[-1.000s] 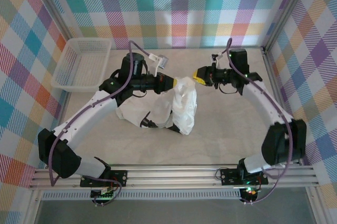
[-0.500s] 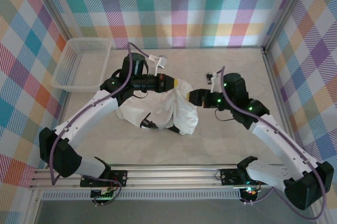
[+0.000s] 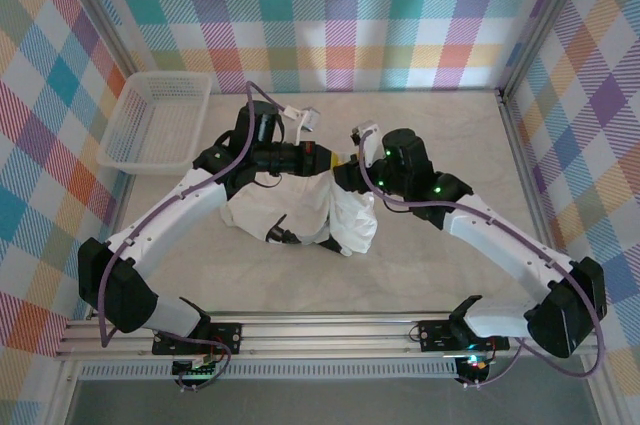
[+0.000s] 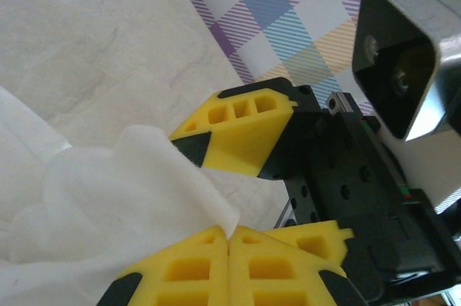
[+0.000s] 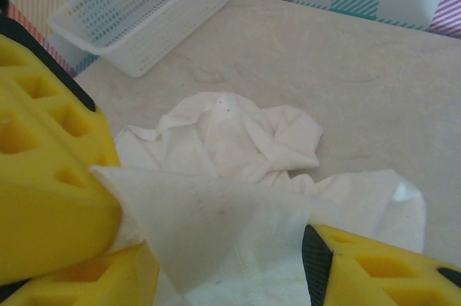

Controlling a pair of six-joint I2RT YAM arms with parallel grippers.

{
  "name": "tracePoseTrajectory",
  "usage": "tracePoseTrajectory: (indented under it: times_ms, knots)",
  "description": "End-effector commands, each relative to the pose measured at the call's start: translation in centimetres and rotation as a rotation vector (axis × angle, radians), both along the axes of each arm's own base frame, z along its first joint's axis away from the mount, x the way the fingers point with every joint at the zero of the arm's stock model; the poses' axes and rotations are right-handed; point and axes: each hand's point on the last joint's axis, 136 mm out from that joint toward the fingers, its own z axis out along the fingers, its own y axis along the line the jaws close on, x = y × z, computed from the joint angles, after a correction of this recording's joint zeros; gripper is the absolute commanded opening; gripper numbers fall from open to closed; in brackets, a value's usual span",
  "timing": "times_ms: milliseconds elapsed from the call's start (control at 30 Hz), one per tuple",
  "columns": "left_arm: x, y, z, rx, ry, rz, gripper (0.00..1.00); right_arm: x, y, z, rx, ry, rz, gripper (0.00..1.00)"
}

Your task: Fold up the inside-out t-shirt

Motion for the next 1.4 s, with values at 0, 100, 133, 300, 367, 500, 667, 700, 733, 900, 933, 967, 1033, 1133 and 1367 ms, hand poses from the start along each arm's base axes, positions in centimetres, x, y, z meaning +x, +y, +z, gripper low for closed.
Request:
tracePoseTrajectory:
  times_ms: [0,100,133,300,367,500,667,700,733,900,933,967,1033,1133,1367]
  knots:
    - [-0.9,-0.3,1.5,-0.024,-0.016,-0.033,0.0,1.9,-1.3,1.5,-0.102,-0.134,-0.072,0.5]
    - [-0.8,-0.3,1.3,-0.014,-0.019,-0.035,0.0,2.6,-3.4,1.4,-0.205,-0.165,-0.156,0.48]
    - [-0.9,-0.3,1.2,-0.009,-0.019,-0.037,0.0,2.3,-3.8,1.4,-0.225,-0.163,-0.156,0.48]
    - [-0.9,-0.2,0.7,0.0,-0.01,-0.039,0.0,0.0,-6.3,0.0,-0.282,-0.082,-0.148,0.39]
    - [-0.9,-0.3,0.7,-0.007,-0.011,-0.04,0.0,0.1,-8.6,-2.2,-0.318,0.015,-0.222,0.35]
    - [-0.8,-0.4,0.8,-0.012,-0.01,-0.043,0.0,0.3,-12.2,-5.4,-0.336,0.171,-0.34,0.32]
    - [-0.9,-0.4,0.6,-0.004,-0.005,-0.046,0.0,-1.2,-8.8,-4.4,-0.193,0.201,-0.151,0.42]
    - [-0.8,-0.5,0.5,-0.004,-0.004,-0.048,0.0,-1.6,-7.8,-3.7,-0.138,0.208,-0.112,0.44]
    - [-0.8,-0.5,0.5,-0.005,-0.002,-0.046,0.0,-2.1,-6.7,-2.9,-0.082,0.214,-0.06,0.47]
    - [-0.7,-0.6,0.4,-0.012,0.007,-0.04,0.0,-3.2,-2.7,0.4,0.103,0.135,0.052,0.66]
    - [-0.7,-0.6,0.4,-0.011,0.009,-0.04,0.0,-2.6,-2.6,0.8,0.105,0.094,0.021,0.71]
    - [-0.7,-0.6,0.3,-0.011,0.01,-0.039,0.0,-2.2,-2.5,1.1,0.105,0.057,-0.003,0.79]
    - [-0.7,-0.6,0.3,-0.01,0.012,-0.04,0.0,-1.1,-1.9,1.8,0.096,-0.041,-0.015,1.0]
    - [-0.7,-0.6,0.4,-0.01,0.009,-0.039,0.0,0.4,-1.3,1.3,0.015,-0.121,-0.025,1.0]
    - [-0.7,-0.5,0.2,-0.007,0.012,-0.038,0.0,3.2,-4.7,0.1,-0.2,-0.203,-0.201,0.84]
